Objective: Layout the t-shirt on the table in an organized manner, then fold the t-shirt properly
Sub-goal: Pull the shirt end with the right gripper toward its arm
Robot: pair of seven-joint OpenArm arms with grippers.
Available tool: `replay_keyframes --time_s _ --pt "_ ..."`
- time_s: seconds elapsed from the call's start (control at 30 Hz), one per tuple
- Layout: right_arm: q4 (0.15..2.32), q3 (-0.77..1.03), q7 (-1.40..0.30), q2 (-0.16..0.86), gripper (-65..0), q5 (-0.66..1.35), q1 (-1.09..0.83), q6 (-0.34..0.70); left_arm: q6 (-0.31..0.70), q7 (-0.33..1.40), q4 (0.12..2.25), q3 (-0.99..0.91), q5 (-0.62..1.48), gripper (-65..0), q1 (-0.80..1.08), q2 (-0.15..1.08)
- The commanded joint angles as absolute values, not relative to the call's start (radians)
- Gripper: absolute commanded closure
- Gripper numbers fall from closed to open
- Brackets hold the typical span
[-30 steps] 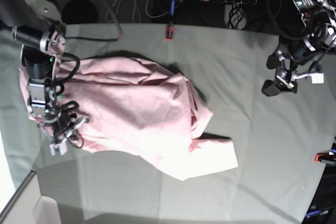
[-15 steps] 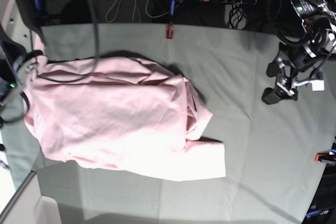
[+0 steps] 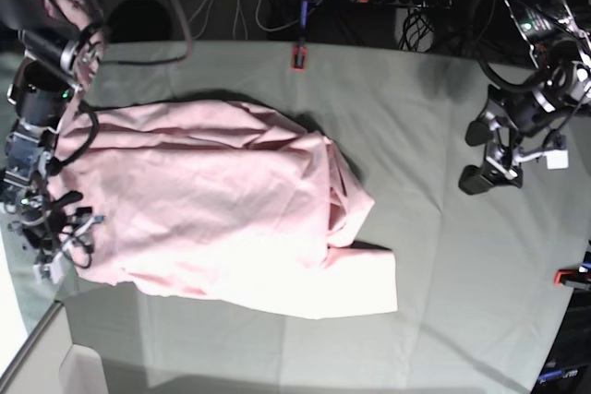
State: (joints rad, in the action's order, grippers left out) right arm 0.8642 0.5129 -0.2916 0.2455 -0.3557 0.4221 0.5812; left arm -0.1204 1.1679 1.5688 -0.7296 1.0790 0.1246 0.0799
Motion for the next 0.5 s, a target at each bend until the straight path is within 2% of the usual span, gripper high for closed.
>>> replay_keyframes --time_s 0.0,0.13,0.3,0.47 --pt "0.881 0.507 -0.269 0.251 -43.8 -0.343 0.446 0.575 -0.142 1.171 1.587 -0.731 1.141 -57.3 0.119 0.090" --pt "0.871 0.513 -0.272 0.245 -46.3 -0.344 0.437 0.559 -0.142 1.171 1.587 -0.731 1.141 -57.3 0.124 0.090" --pt "0.780 0.507 -0.262 0.246 -46.5 -0.343 0.415 0.363 -0.142 1.171 1.586 -0.733 1.141 -57.3 0.125 0.090" --pt "0.739 0.507 -0.262 0.245 -45.7 -0.343 0.409 0.355 -0.142 1.171 1.584 -0.733 1.141 -57.3 0.125 0.090"
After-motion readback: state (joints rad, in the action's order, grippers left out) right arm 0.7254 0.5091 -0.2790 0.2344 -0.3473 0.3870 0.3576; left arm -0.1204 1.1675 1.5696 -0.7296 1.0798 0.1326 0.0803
